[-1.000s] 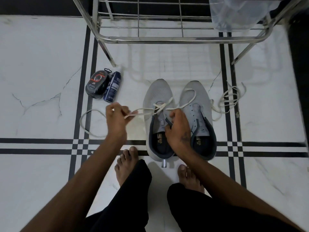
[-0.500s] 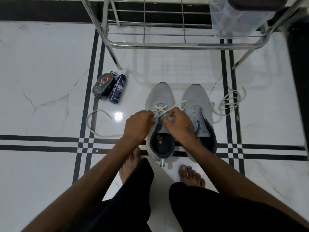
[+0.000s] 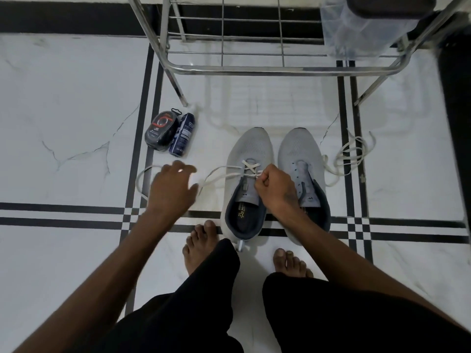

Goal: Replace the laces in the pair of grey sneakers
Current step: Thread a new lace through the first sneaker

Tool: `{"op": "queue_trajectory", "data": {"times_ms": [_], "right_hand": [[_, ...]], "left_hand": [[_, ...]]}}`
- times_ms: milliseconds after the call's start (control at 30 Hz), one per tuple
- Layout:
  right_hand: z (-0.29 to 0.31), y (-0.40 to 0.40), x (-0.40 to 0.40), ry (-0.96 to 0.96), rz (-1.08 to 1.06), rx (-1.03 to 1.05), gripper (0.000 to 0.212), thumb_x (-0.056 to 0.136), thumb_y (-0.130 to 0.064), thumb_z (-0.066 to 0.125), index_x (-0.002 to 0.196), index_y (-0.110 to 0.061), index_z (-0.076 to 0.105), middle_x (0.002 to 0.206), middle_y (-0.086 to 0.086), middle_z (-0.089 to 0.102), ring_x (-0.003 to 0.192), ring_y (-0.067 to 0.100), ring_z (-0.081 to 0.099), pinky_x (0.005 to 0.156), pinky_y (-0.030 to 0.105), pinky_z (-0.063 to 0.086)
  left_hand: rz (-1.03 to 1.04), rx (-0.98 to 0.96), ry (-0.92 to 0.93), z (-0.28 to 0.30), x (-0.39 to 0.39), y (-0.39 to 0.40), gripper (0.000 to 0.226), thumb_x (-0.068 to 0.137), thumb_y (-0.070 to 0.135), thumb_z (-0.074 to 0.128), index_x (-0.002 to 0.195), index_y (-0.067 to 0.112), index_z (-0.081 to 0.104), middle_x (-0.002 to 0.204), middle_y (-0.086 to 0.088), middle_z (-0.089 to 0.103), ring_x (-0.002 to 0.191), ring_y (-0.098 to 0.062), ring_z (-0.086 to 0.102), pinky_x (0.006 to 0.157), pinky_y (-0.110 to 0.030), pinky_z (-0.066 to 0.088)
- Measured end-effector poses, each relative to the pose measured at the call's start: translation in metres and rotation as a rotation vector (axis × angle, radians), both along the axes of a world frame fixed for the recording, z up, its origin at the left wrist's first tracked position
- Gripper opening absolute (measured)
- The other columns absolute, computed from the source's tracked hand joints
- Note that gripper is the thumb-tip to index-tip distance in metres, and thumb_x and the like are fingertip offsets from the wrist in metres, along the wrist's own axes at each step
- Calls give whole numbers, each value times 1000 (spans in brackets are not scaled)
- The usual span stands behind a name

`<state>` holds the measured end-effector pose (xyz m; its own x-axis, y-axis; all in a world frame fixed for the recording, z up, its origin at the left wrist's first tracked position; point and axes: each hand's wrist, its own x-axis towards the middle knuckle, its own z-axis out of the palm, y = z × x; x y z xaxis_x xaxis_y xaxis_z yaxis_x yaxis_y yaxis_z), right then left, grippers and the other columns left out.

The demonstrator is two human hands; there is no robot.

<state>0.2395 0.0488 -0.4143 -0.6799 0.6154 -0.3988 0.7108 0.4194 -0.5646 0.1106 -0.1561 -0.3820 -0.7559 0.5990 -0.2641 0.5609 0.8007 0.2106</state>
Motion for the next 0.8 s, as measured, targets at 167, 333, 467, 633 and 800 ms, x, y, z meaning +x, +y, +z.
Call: {"op": "queue_trajectory", "data": {"times_ms": [167, 333, 467, 633, 800], "right_hand": [[1, -1, -1, 4, 21, 30, 15, 92, -21, 57, 81, -13, 52, 77, 4, 60, 69, 22, 55, 61, 35, 45], [6, 3, 0, -26, 23, 35, 14, 95, -20, 56, 86, -10, 53, 82, 5, 61, 73, 22, 58, 62, 36, 48], [11, -5, -5, -53, 108, 54, 14, 96, -23, 52, 88, -12, 51, 86, 1, 57, 74, 20, 56, 62, 35, 46], [13, -6, -3, -52, 94, 74, 14, 96, -22, 51, 87, -13, 49, 86, 3, 56, 74, 21, 55, 62, 34, 43], [12, -3, 2, 41, 19, 18, 19, 96, -23, 55, 84, -10, 52, 78, 6, 60, 69, 23, 58, 62, 39, 49]], "left_hand": [[-48, 82, -180, -19, 24, 71, 20, 96, 34, 59, 109, 21, 67, 105, -3, 69, 101, -27, 61, 75, -33, 44], [164, 79, -241, -16, 2, 36, 6, 90, 29, 67, 85, 31, 69, 88, 6, 73, 87, -21, 66, 73, -31, 48], [219, 5, -320, -10, -6, 6, 18, 88, 21, 68, 77, 34, 64, 86, 9, 72, 85, -16, 67, 76, -34, 53], [199, 64, -398, -20, -2, 11, 21, 98, 34, 57, 90, 23, 73, 87, 6, 72, 82, -17, 68, 77, -35, 54], [84, 97, -211, -38, -4, 25, 42, 94, 19, 65, 135, 18, 56, 129, -8, 63, 117, -31, 56, 98, -43, 45]]}}
